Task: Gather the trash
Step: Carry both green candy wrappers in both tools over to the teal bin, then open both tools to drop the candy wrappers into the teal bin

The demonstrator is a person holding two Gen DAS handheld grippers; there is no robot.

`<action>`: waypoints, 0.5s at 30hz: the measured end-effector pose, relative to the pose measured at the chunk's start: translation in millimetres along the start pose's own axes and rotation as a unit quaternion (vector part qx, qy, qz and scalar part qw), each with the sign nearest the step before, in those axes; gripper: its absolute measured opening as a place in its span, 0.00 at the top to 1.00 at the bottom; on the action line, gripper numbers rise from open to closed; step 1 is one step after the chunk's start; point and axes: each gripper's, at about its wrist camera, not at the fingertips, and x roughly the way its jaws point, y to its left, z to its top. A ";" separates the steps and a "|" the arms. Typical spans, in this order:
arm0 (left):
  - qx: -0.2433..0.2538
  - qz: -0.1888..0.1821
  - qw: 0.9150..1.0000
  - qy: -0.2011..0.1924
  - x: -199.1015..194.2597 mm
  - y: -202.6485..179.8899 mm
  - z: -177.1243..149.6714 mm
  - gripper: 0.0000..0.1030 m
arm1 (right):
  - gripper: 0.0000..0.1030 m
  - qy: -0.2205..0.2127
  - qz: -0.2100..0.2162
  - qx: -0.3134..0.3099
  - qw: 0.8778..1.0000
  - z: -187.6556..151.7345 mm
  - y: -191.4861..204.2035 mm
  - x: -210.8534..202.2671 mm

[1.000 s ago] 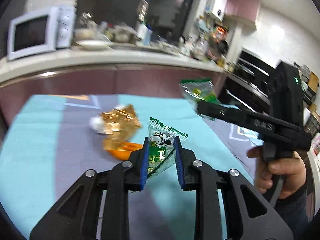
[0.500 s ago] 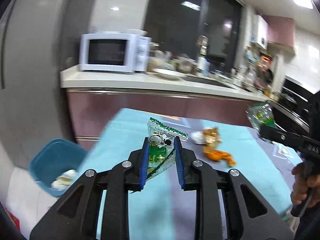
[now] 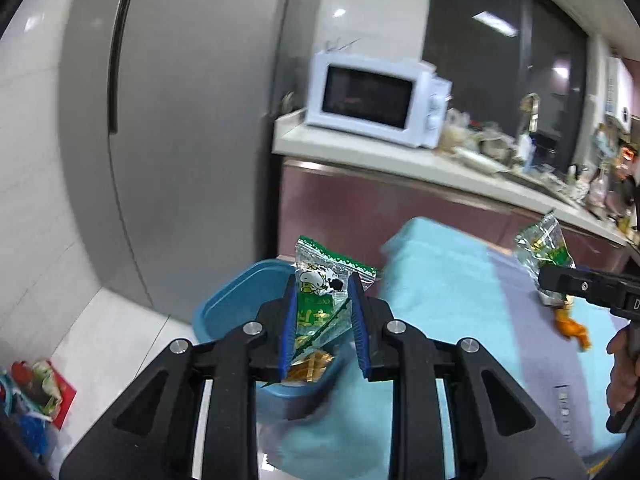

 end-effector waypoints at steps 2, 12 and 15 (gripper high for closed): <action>-0.003 0.013 1.000 0.021 21.3 17.0 -2.5 0.76 | 0.77 0.027 0.002 -0.009 1.000 8.2 4.9 30.2; -0.011 0.033 0.994 0.106 110.5 39.8 -24.7 0.76 | 0.77 0.125 -0.007 -0.010 0.992 20.1 9.9 149.0; -0.012 0.039 0.992 0.121 139.0 32.4 -24.3 0.75 | 0.77 0.149 -0.022 -0.021 0.988 20.9 13.3 175.5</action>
